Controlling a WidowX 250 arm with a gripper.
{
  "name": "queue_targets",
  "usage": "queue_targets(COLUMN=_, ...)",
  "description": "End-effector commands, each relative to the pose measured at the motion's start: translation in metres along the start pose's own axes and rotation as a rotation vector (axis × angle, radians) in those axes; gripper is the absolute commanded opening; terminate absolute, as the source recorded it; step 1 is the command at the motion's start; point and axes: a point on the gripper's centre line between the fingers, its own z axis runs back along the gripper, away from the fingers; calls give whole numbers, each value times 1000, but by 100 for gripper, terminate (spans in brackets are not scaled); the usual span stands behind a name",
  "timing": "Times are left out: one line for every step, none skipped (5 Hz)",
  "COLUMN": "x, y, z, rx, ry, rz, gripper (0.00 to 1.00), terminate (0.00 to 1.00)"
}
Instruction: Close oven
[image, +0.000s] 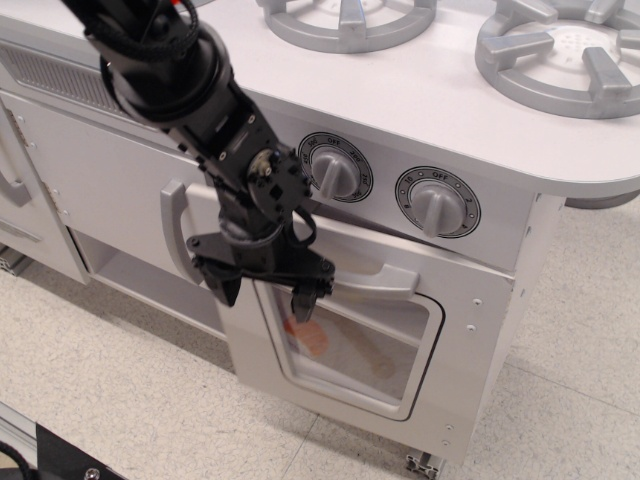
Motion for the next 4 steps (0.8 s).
queue_targets(x=10, y=1, z=11, rx=3, ry=-39, rz=35, gripper=100, terminate=0)
queue_targets(x=-2, y=4, z=17, rx=-8, ry=-53, rz=19, gripper=100, terminate=0)
queue_targets(x=-10, y=8, z=23, rx=-8, ry=-31, rz=-6, gripper=100, terminate=0)
queue_targets(x=-12, y=11, z=32, rx=-22, ry=-25, rz=1, gripper=100, terminate=0)
